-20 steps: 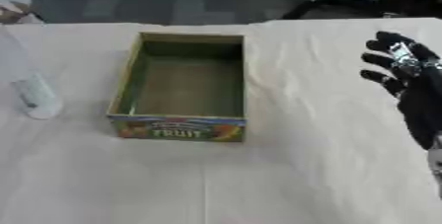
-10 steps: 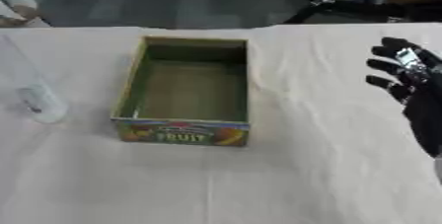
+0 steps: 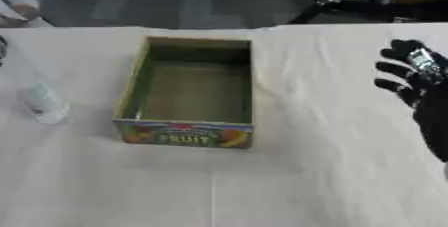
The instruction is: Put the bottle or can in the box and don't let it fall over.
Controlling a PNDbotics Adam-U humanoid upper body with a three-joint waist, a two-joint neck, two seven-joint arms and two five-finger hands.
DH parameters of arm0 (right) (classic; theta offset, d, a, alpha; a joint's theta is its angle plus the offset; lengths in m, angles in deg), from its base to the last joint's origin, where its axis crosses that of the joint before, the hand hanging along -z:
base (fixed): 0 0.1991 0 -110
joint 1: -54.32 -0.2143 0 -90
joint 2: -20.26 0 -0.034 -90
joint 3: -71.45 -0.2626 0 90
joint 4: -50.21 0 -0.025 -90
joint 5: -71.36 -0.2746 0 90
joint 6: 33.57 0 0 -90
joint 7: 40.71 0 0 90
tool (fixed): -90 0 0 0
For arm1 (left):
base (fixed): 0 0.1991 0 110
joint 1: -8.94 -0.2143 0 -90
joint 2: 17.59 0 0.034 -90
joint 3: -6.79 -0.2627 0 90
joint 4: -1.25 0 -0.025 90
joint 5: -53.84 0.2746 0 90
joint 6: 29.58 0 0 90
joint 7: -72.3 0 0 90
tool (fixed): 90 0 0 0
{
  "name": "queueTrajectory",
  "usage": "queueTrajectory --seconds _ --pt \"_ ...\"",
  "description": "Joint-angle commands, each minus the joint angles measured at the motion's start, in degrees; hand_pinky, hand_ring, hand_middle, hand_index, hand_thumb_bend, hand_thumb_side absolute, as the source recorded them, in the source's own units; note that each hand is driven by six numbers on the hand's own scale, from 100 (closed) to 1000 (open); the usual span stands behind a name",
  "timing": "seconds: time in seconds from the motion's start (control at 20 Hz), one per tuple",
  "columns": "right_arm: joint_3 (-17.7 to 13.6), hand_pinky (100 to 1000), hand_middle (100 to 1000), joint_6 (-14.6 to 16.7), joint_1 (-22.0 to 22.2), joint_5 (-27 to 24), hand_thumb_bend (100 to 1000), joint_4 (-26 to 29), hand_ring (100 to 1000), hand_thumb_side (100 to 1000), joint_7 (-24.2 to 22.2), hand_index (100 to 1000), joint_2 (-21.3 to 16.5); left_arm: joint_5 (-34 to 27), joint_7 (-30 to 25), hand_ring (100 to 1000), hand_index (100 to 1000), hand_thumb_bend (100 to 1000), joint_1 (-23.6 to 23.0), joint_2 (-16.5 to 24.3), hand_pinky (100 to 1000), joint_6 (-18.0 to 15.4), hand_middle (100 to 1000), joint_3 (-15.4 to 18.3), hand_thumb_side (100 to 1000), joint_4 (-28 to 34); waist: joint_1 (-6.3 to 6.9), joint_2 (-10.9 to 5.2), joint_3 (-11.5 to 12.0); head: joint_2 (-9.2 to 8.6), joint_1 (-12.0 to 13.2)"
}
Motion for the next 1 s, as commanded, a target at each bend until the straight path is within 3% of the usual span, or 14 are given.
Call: queueTrajectory --seconds 0.05,1.0 --pt "-0.26 819 805 -0.05 -0.52 0.25 100 0.99 857 659 0.43 836 -0.74 0.77 -0.47 853 898 100 1.41 1.82 1000 -0.08 744 -0.11 505 -0.23 -0.02 -0.67 -0.04 -0.95 0.08" --pt "-0.13 821 809 -1.13 -0.66 0.45 100 0.94 859 800 1.50 838 -0.51 2.20 -0.22 817 866 100 5.89 -0.13 1000 -0.71 695 -1.01 519 -4.64 -0.25 -0.40 -0.67 -1.24 0.31"
